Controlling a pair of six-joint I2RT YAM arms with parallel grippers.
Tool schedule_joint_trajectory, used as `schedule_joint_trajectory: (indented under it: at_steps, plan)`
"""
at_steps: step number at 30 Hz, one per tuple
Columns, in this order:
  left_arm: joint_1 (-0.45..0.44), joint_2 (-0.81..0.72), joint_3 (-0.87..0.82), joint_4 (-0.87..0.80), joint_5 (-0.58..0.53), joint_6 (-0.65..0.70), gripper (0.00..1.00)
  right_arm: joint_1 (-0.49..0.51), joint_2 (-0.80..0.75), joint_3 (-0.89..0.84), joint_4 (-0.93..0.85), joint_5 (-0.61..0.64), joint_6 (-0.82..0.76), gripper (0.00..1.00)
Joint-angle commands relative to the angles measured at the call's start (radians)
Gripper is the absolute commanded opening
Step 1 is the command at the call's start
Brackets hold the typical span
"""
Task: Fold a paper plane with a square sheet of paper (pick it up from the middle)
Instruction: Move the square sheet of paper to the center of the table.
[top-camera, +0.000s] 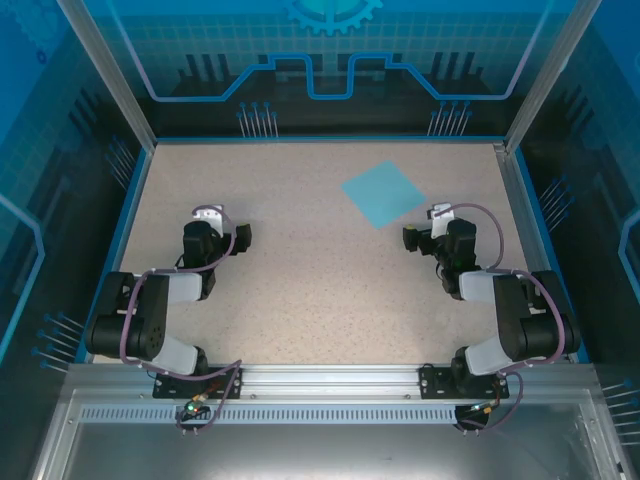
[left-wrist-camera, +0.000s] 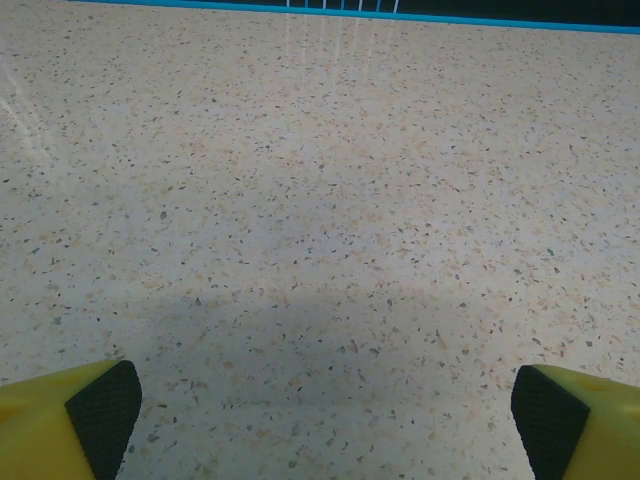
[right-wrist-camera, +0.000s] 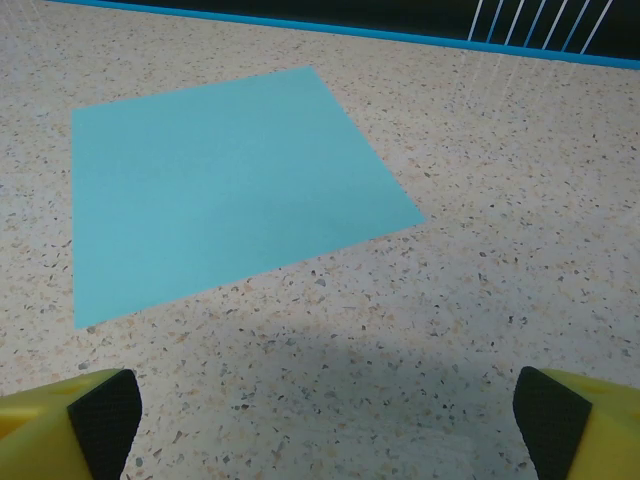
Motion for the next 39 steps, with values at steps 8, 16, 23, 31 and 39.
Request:
schedule_joint_trajectory:
  at_steps: [8, 16, 23, 31, 39]
  plan:
    - [0.002, 0.013, 0.026, 0.026, 0.020, -0.005, 0.98, -0.016, 0.013, 0.020, 0.029, -0.007, -0.010, 0.99]
    - [0.002, 0.013, 0.026, 0.026, 0.021, -0.007, 0.98, -0.017, 0.013, 0.020, 0.029, -0.007, -0.010, 0.99]
    - [0.002, 0.011, 0.022, 0.032, 0.021, -0.005, 0.98, -0.014, 0.007, 0.020, 0.030, -0.006, -0.012, 0.99]
    - [-0.009, -0.152, 0.076, -0.227, -0.065, -0.062, 0.98, 0.059, -0.174, 0.179, -0.362, 0.204, 0.028, 0.99]
    - [-0.012, -0.362, 0.291, -0.805, -0.174, -0.310, 0.99, 0.126, -0.116, 0.518, -0.881, 0.118, 0.307, 0.99]
